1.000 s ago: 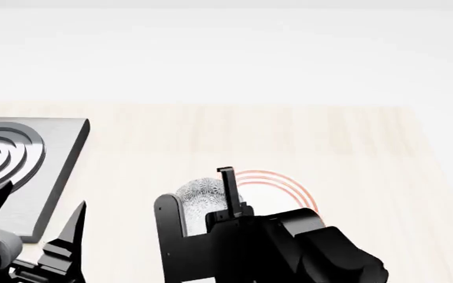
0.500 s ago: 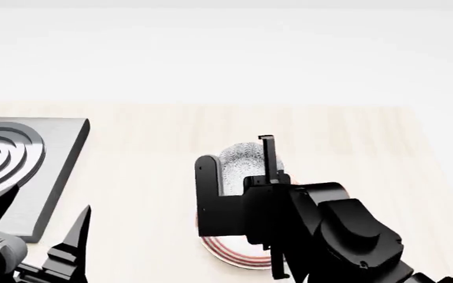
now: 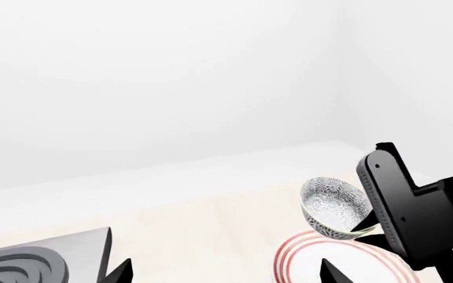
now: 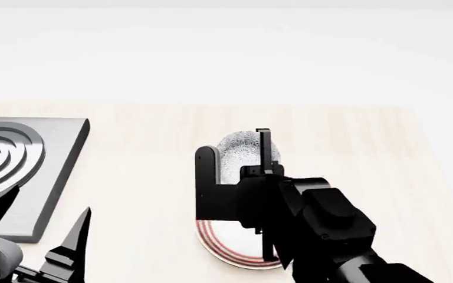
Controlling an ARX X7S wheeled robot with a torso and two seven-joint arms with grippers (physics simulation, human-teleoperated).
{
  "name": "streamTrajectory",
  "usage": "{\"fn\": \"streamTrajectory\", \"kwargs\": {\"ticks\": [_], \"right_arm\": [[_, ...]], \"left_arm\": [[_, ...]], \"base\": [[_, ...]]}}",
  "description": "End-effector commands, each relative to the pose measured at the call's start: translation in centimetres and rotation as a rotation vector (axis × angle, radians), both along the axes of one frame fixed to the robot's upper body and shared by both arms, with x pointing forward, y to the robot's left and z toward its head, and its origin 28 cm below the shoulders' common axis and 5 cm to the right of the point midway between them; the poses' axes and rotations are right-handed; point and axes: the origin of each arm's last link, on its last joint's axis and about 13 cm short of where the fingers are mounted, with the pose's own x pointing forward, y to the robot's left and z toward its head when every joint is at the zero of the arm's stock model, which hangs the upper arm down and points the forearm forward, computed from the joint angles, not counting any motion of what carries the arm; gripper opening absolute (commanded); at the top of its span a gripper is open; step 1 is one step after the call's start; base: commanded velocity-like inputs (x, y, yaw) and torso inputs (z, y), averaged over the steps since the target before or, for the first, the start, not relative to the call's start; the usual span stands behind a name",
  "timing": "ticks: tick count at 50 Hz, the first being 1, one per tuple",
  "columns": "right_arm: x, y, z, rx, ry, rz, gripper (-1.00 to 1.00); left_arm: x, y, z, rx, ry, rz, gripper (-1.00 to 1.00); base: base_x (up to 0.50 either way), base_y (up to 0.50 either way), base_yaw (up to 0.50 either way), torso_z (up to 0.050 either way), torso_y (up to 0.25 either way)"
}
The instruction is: Pick the akita bowl between the plate and the ramekin and place it on the plate.
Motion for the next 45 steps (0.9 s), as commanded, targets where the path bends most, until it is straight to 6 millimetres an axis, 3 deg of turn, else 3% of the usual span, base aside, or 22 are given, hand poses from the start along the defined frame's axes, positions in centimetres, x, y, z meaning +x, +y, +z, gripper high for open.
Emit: {"fn": "streamTrajectory", "kwargs": {"ticks": [1, 16, 29, 45], "right_arm": [[0.2, 0.4, -1.0, -0.012, -0.007, 0.01, -1.0], [-0.4, -0.3, -2.7, -0.041, 0.028, -0.015, -1.0], [-0.5, -1.2, -3.1, -0.055, 0.028, -0.06, -1.0], [-0.6, -0.9, -3.2, -0.051, 0.028, -0.048, -1.0]], "left_arm": [[0.0, 0.1, 0.0, -0.005, -0.002, -0.003, 1.0], [0.0, 0.2, -0.1, -0.007, 0.002, -0.002, 1.0], [0.0, 0.1, -0.2, -0.022, -0.004, -0.019, 1.0], [0.0, 0.1, -0.3, -0.012, -0.017, -0.03, 1.0]], "base": [[0.0, 0.0, 0.0, 0.0, 0.0], [0.0, 0.0, 0.0, 0.0, 0.001], [0.0, 0.0, 0.0, 0.0, 0.0], [0.0, 0.0, 0.0, 0.0, -0.054]]}}
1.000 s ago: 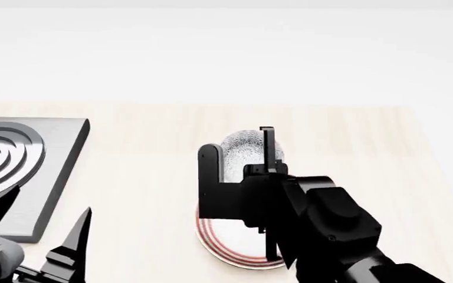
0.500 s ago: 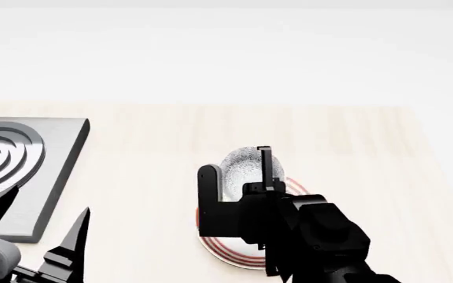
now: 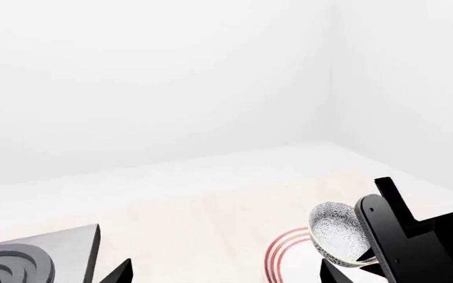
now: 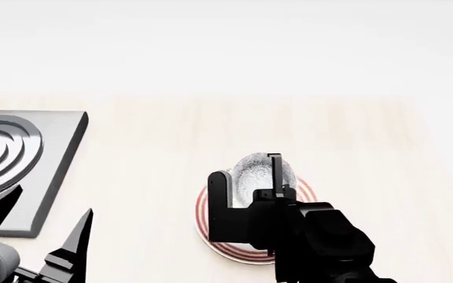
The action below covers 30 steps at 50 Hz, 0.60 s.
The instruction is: Pick the akita bowl between the plate and the ramekin and place it on the plate.
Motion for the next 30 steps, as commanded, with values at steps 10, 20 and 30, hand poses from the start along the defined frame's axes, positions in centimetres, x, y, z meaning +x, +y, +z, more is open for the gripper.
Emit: {"fn": "streamTrajectory", "kwargs": {"ticks": [10, 20, 30], "right_arm": [[0.06, 0.05, 0.15, 0.002, -0.012, 0.002, -1.0], [0.01, -0.04, 0.02, 0.0, -0.012, -0.002, -1.0], [0.11, -0.04, 0.29, -0.005, -0.009, 0.001, 1.0]], "left_arm": [[-0.05, -0.02, 0.1, -0.003, -0.007, -0.006, 1.0], [0.02, 0.0, 0.09, -0.008, -0.006, 0.003, 1.0], [0.02, 0.04, 0.12, -0.009, -0.005, 0.006, 1.0]], "base": [[0.0, 0.0, 0.0, 0.001, -0.166], [0.0, 0.0, 0.0, 0.0, 0.0], [0.0, 0.0, 0.0, 0.0, 0.0]]}}
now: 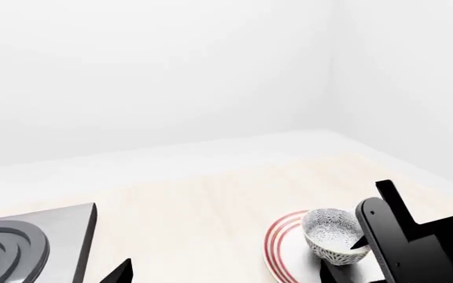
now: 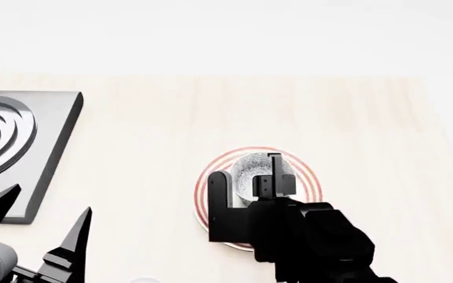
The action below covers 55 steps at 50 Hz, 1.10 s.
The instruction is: Pick the akita bowl between the plate and the ramekin and place it on the plate.
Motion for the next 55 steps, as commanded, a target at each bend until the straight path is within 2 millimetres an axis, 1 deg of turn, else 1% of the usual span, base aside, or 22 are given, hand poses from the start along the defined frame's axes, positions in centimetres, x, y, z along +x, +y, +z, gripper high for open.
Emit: {"fn": "streamTrajectory", "kwargs": {"ticks": [1, 9, 16, 24, 34, 35, 36, 41, 45, 48, 50, 52, 53, 54, 55], "right_arm": [[0.1, -0.1, 0.3, -0.006, -0.003, 0.002, 1.0], [0.3, -0.2, 0.9, -0.004, -0.013, 0.003, 1.0], [0.6, -0.6, 2.0, 0.0, -0.03, 0.001, 1.0], [-0.9, -0.8, 3.5, 0.004, -0.046, 0.018, 1.0], [-3.4, -0.9, 6.1, 0.038, -0.076, 0.064, 1.0], [-4.0, -1.0, 6.6, 0.041, -0.083, 0.074, 1.0], [-4.0, -1.0, 6.6, 0.041, -0.083, 0.074, 1.0], [-5.7, -1.5, 7.8, 0.069, -0.135, 0.095, 1.0], [-7.2, -2.0, 9.0, 0.148, -0.232, 0.121, 1.0], [-8.3, -2.5, 10.5, 0.258, -0.32, 0.113, 1.0], [-8.9, -2.8, 10.9, 0.28, -0.367, 0.111, 1.0], [-9.7, -3.2, 11.3, 0.345, -0.425, 0.102, 1.0], [-10.4, -3.6, 11.7, 0.386, -0.49, 0.095, 1.0], [-10.8, -3.7, 11.8, 0.415, -0.518, 0.094, 1.0], [-12.0, -3.9, 12.0, 0.494, -0.56, 0.094, 1.0]], "left_arm": [[0.0, 0.0, 0.0, -0.003, 0.001, 0.003, 1.0], [-0.1, 0.0, 0.2, -0.003, -0.004, 0.002, 1.0], [-0.2, 0.0, 0.3, -0.002, -0.007, 0.001, 1.0], [-0.5, -0.2, 0.5, -0.004, -0.016, -0.005, 1.0], [-0.6, -0.3, 0.9, 0.0, -0.024, -0.011, 1.0], [-0.6, -0.3, 0.9, 0.001, -0.024, -0.01, 1.0], [-0.6, -0.3, 0.9, 0.0, -0.025, -0.01, 1.0], [-0.6, -0.2, 1.0, -0.001, -0.032, 0.0, 1.0], [-0.5, 0.0, 1.4, -0.005, -0.062, 0.029, 1.0], [-0.2, 0.4, 2.0, -0.022, -0.089, 0.068, 1.0], [-0.2, 0.5, 2.2, -0.024, -0.11, 0.089, 1.0], [0.0, 0.7, 2.2, -0.031, -0.123, 0.12, 1.0], [0.2, 1.0, 2.4, -0.042, -0.131, 0.136, 1.0], [0.2, 1.0, 2.5, -0.048, -0.137, 0.143, 1.0], [0.1, 1.2, 2.9, -0.062, -0.156, 0.157, 1.0]], "base": [[0.0, 0.0, 0.0, 0.0, 0.0], [0.0, 0.0, 0.0, 0.0, 0.0], [0.0, 0.0, 0.0, 0.0, 0.0], [0.0, 0.0, 0.0, 0.0, 0.0], [0.0, 0.0, 0.0, 0.0, 0.0], [0.0, 0.0, 0.0, 0.0, 0.0], [0.0, 0.0, 0.0, 0.0, 0.0], [0.0, 0.0, 0.0, 0.0, 0.0], [0.0, 0.0, 0.0, 0.0, 0.0], [0.0, 0.0, 0.0, 0.0, 0.0], [0.0, 0.0, 0.0, 0.0, 0.0], [0.0, 0.0, 0.0, 0.0, 0.0], [0.0, 0.0, 0.0, 0.0, 0.0], [0.0, 0.0, 0.0, 0.0, 0.0], [0.0, 0.0, 0.0, 0.0, 0.0]]}}
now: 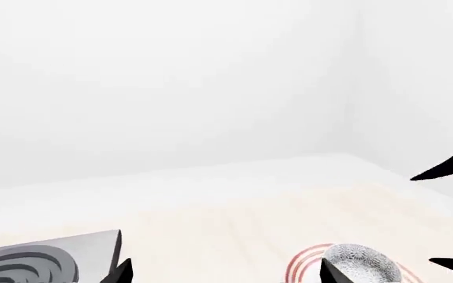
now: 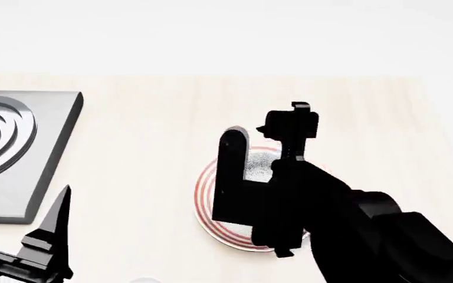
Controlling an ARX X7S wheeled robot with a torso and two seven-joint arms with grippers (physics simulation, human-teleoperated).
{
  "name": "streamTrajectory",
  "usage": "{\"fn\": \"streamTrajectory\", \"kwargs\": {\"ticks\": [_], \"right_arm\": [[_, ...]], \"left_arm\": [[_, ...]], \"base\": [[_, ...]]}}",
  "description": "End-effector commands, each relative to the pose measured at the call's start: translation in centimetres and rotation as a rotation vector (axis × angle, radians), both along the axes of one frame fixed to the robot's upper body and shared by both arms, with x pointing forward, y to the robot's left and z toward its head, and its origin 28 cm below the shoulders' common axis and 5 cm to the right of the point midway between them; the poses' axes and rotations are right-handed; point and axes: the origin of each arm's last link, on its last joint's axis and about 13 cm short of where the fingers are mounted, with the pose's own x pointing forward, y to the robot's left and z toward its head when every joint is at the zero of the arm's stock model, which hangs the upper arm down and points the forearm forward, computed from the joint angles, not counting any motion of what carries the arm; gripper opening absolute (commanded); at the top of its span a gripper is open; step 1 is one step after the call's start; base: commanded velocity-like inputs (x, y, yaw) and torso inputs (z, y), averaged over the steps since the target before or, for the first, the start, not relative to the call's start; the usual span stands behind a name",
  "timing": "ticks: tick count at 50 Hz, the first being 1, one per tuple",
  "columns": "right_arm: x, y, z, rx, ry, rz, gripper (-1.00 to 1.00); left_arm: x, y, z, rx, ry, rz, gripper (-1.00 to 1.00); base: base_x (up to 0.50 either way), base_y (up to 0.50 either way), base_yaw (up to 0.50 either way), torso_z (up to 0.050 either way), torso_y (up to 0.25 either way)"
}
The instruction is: Pick the akita bowl between the plate and the ramekin and place it on the plate.
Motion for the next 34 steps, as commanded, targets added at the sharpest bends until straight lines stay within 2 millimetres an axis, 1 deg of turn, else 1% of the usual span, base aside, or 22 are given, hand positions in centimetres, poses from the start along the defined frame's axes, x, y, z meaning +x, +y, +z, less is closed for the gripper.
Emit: {"fn": "streamTrajectory", "kwargs": {"ticks": [1, 3, 6, 9, 10, 12, 13, 14, 16, 18, 19, 20, 25, 26, 31, 33, 34], "right_arm": [[-5.7, -1.8, 3.2, 0.328, -0.314, 0.002, 1.0], [-6.6, -2.0, 3.2, 0.391, -0.339, 0.001, 1.0], [-8.8, -2.3, 2.9, 0.508, -0.443, 0.011, 1.0], [-10.1, -2.4, 2.8, 0.581, -0.501, 0.004, 1.0], [-10.8, -2.6, 2.8, 0.666, -0.534, -0.007, 1.0], [-11.5, -2.7, 2.7, 0.701, -0.59, -0.009, 1.0], [-12.0, -2.7, 2.7, 0.749, -0.607, -0.016, 1.0], [-12.0, -2.7, 2.7, 0.749, -0.607, -0.016, 1.0], [-13.2, -2.7, 2.5, 0.84, -0.668, -0.027, 1.0], [-14.0, -2.8, 2.6, 0.887, -0.728, -0.029, 1.0], [-14.3, -2.9, 2.5, 0.91, -0.726, -0.033, 1.0], [-14.9, -3.0, 2.6, 0.946, -0.757, -0.039, 1.0], [-16.6, -3.2, 2.3, 1.027, -0.795, -0.045, 1.0], [-16.9, -3.4, 2.2, 1.04, -0.835, -0.059, 1.0], [-18.2, -3.7, 2.0, 1.12, -0.865, -0.047, 1.0], [-18.5, -3.7, 1.9, 1.138, -0.873, -0.043, 1.0], [-18.7, -3.7, 1.9, 1.166, -0.888, -0.035, 1.0]], "left_arm": [[0.3, 1.0, 1.5, -0.053, -0.093, 0.104, 1.0], [0.2, 1.1, 1.8, -0.059, -0.118, 0.112, 1.0], [0.1, 1.4, 2.4, -0.084, -0.144, 0.138, 1.0], [0.0, 1.5, 2.8, -0.102, -0.168, 0.152, 1.0], [-0.2, 1.6, 3.2, -0.118, -0.199, 0.165, 1.0], [-0.4, 1.7, 3.5, -0.136, -0.21, 0.173, 1.0], [-0.5, 1.7, 3.6, -0.145, -0.22, 0.177, 1.0], [-0.5, 1.7, 3.6, -0.145, -0.22, 0.177, 1.0], [-0.8, 1.9, 4.1, -0.173, -0.262, 0.202, 1.0], [-1.1, 2.0, 4.3, -0.176, -0.295, 0.214, 1.0], [-1.2, 2.0, 4.4, -0.174, -0.308, 0.218, 1.0], [-1.4, 2.1, 4.5, -0.172, -0.327, 0.225, 1.0], [-2.2, 2.5, 5.1, -0.199, -0.425, 0.287, 1.0], [-2.2, 2.6, 5.1, -0.2, -0.458, 0.321, 1.0], [-2.5, 3.1, 5.5, -0.252, -0.499, 0.373, 1.0], [-3.0, 3.2, 5.8, -0.272, -0.533, 0.389, 1.0], [-3.5, 3.4, 6.2, -0.288, -0.567, 0.406, 1.0]], "base": [[0.0, 0.0, 0.0, 0.0, 0.0], [0.0, 0.0, 0.0, 0.0, 0.0], [0.0, 0.0, 0.0, 0.0, 0.0], [0.0, 0.0, 0.0, 0.0, 0.0], [0.0, 0.0, 0.0, 0.0, 0.0], [0.0, 0.0, 0.0, 0.0, 0.0], [0.0, 0.0, 0.0, 0.0, 0.0], [0.0, 0.0, 0.0, 0.0, 0.0], [0.0, 0.0, 0.0, 0.0, 0.0], [0.0, 0.0, 0.0, 0.0, 0.0], [0.0, 0.0, 0.0, 0.0, 0.0], [0.0, 0.0, 0.0, 0.0, 0.0], [0.0, 0.0, 0.0, 0.0, 0.0], [0.0, 0.0, 0.0, 0.0, 0.0], [0.0, 0.0, 0.0, 0.0, 0.0], [0.0, 0.0, 0.0, 0.0, 0.0], [0.0, 0.0, 0.0, 0.0, 0.0]]}}
